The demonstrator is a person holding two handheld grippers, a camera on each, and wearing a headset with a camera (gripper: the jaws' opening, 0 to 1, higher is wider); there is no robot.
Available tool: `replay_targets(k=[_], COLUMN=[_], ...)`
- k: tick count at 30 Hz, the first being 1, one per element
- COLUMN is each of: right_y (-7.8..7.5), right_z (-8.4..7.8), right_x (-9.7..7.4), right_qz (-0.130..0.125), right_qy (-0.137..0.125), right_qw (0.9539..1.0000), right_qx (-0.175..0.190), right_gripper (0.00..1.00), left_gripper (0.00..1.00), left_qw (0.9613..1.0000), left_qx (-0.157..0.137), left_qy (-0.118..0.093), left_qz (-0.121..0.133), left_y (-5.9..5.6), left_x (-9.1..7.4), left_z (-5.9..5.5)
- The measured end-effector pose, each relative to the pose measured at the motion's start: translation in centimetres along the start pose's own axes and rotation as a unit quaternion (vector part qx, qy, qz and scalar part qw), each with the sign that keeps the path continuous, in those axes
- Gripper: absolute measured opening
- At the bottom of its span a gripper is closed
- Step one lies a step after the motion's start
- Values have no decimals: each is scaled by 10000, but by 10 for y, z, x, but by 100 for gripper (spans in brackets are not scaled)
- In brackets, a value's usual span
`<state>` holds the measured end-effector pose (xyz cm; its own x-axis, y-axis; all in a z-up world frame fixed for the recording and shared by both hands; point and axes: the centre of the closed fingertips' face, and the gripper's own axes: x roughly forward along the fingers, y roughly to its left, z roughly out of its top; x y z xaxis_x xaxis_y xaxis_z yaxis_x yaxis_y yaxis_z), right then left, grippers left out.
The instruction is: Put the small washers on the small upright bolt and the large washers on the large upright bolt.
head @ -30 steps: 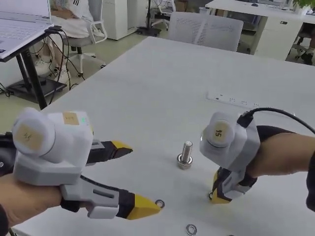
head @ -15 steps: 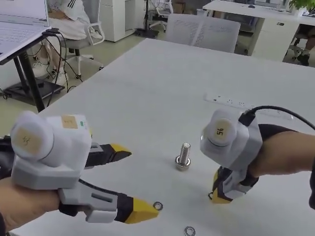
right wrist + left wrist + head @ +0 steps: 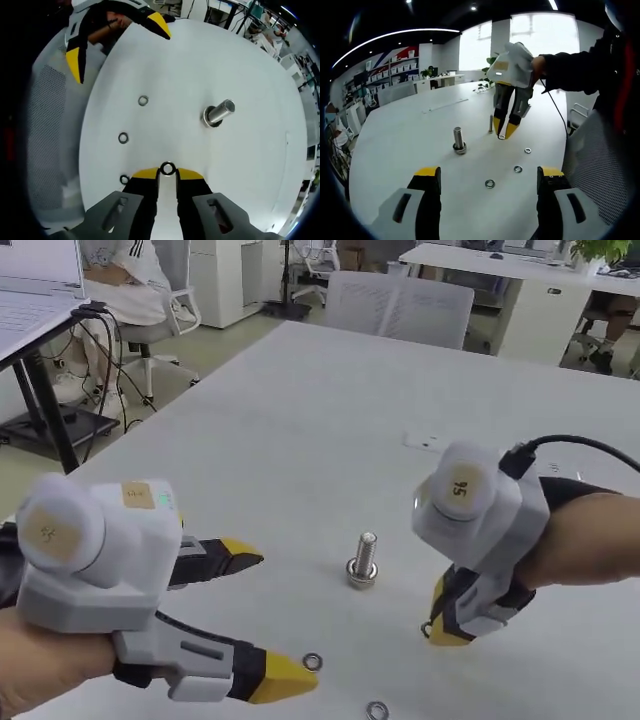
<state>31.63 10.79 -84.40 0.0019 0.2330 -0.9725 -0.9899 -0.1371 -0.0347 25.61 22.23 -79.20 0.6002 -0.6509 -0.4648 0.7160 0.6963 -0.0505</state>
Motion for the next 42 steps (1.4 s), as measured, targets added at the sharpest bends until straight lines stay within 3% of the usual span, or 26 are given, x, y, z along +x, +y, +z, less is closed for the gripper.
replay_targets(k=[26, 42], right_y=[1, -34], right_z=[-15, -30], right_x=[-47, -65], right_qz=[-180, -518], right_qy=[-252, -279], right_qw=[9991, 9965], right_qx=[302, 593], right_gripper=[14, 14], left_gripper=[79, 79], left_qw=[9992, 9985], left_qx=[111, 191], left_qy=[63, 76], left_qz=[-372, -500], left_y=[-13, -17], left_x=[8, 8], left_z=[2, 3])
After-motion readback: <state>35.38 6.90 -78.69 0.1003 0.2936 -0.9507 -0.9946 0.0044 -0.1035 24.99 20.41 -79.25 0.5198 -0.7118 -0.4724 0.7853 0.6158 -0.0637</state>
